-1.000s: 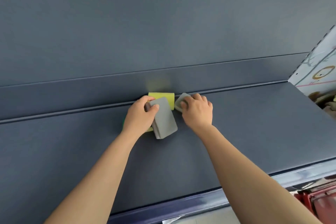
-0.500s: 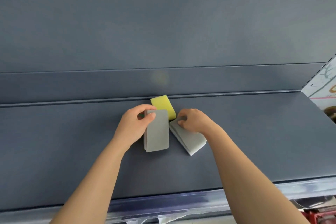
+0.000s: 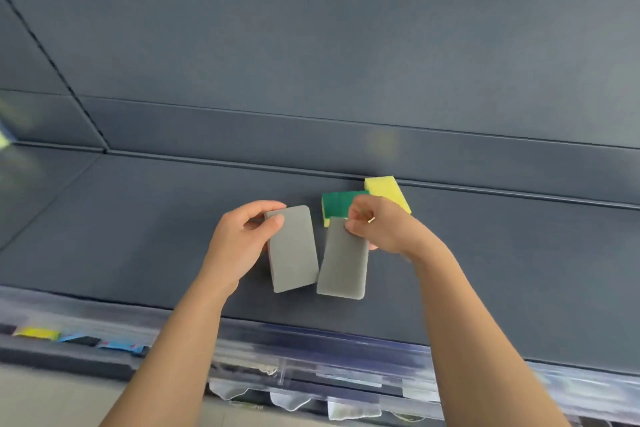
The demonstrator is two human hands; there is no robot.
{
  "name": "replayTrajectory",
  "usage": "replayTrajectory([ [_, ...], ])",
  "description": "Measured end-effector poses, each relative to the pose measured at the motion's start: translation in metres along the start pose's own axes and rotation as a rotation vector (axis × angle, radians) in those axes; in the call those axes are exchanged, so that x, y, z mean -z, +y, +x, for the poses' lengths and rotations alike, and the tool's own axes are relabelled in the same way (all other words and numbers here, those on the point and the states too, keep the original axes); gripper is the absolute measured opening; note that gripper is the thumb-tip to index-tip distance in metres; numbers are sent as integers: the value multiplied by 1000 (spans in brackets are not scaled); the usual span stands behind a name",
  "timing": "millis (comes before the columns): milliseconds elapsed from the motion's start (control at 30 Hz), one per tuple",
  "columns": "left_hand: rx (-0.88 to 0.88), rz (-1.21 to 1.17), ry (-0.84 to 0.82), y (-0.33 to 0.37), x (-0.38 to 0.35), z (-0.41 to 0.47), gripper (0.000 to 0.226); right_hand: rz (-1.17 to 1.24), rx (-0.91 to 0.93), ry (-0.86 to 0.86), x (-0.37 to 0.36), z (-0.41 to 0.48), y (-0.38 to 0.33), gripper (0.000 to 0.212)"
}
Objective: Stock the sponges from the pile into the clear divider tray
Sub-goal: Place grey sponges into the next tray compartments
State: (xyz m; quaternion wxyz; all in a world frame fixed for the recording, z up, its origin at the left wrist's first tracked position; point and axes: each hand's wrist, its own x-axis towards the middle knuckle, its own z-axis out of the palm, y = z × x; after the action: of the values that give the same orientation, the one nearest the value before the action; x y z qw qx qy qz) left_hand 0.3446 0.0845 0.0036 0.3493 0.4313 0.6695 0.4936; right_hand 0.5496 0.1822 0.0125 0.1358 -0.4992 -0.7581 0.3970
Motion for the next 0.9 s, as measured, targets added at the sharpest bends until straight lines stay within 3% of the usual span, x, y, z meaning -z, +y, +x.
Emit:
replayTrajectory([
  [200,-22,-68,176,-19,97,-32,20,150,207,22,-72,8,-78,16],
  [500,-75,-88,445,-69,274,-90,30,281,341,54,-205,0,-205,9],
  [733,-86,-11,506,-105,390,-120,28,271,444,30,-304,-1,-292,11],
  [900,-91,10,557,-121,451,-130,41,269,499,-24,-356,7,-340,9],
])
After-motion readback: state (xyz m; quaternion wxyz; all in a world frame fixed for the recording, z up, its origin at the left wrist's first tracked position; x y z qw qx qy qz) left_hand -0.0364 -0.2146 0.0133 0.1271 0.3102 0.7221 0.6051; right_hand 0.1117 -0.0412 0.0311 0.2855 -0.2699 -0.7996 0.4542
